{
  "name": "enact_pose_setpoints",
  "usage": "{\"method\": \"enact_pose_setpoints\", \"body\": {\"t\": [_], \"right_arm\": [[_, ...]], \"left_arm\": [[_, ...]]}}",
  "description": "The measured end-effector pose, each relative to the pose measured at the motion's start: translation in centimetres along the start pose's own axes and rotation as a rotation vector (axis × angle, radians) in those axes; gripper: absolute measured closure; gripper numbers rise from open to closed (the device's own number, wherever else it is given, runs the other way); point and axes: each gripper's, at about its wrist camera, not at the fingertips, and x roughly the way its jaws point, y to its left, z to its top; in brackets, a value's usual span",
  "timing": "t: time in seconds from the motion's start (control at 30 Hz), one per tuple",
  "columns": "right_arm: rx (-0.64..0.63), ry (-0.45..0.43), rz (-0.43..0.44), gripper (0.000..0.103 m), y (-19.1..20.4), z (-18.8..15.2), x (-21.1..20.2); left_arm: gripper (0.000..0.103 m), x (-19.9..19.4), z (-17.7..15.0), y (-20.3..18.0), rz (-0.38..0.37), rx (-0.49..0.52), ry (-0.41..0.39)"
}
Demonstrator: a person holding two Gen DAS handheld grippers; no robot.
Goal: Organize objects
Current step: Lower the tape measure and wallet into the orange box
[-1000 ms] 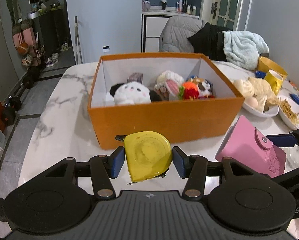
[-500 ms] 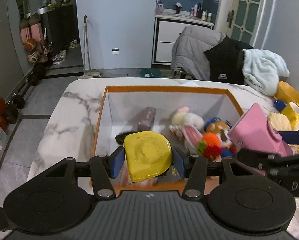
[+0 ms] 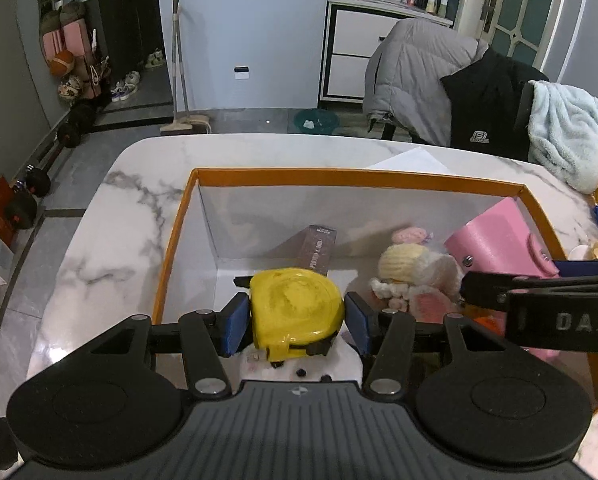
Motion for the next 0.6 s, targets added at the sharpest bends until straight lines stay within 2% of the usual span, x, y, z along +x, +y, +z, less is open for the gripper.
{"method": "enact_pose_setpoints", "body": {"t": [0.2,0.27,0.53,0.6], "right_arm": [[0.008,0.037,-0.018,0.015,0.1,-0.4,2.4],[0.016,0.04,-0.017,0.015,0.0,-0.3,2.8],[0.001,0.034,-0.035,0.015,-0.1,-0.2,3.4],[-0.008,0.031,-0.042,0.015,0.1,-0.3,3.5]], "left_arm": [[0.043,0.7,0.5,-0.6,0.004,0.023,0.0],[0.044,1.4,0.8,-0.6,0.004,0.024,0.013],[0.044,1.7,0.7,-1.0,0.022,0.044,-0.015],[0.045,2.0,0.6,-0.9,0.018,0.038,0.009]]}}
